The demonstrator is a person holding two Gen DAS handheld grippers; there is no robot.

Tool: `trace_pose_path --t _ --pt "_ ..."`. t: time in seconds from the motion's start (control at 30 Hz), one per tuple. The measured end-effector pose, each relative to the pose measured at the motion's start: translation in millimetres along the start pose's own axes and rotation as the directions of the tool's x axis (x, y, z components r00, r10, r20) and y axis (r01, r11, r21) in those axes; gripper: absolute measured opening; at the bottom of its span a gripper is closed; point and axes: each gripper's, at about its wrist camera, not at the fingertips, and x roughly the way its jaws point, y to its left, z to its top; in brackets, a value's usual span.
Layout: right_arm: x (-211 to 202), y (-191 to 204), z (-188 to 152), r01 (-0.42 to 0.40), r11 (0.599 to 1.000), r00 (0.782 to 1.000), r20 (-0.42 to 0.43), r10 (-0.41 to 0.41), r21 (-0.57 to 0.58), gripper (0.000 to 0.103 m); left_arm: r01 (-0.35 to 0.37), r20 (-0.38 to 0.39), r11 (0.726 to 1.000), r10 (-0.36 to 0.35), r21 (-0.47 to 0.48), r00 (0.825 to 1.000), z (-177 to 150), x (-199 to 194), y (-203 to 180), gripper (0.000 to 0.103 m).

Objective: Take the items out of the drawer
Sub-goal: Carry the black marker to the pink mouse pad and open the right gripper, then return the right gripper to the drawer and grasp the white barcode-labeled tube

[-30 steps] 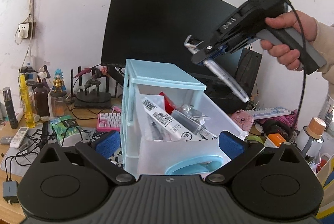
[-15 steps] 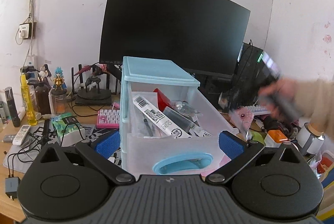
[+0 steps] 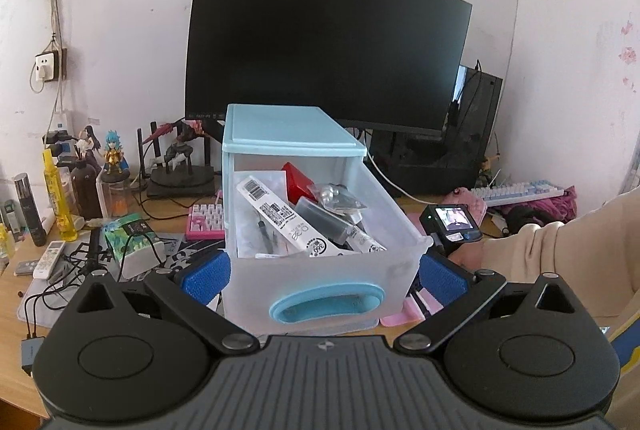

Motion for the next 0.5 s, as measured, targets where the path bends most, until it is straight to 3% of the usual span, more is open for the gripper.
trace_pose_path --t 0.17,0.3,0.4,0.5 --pt "-1.5 -2.2 -2.2 0.003 1.0 1.0 0.006 -0.003 -0.003 0.024 0.003 -0.001 1.0 -0.003 -0.011 1.0 0.6 1.8 1.0 0.103" --pt "-13.8 -5.2 -3.7 0.008 1.0 1.0 0.02 -0.008 -0.011 0.024 0.019 0.007 1.0 -0.019 -0.013 1.0 2.2 4.4 1.7 0.103" --pt "-32.3 -9.4 -2.6 0.012 1.0 0.999 0.048 -0.012 -0.014 0.034 0.031 0.016 0.999 -0.031 -0.009 0.999 3.2 5.4 3.2 0.103" --pt "-71.4 -5.1 1.7 0.003 0.999 0.995 0.102 0.002 -0.042 0.034 0.039 0.029 0.999 -0.039 -0.006 0.999 4.3 4.9 5.9 0.103"
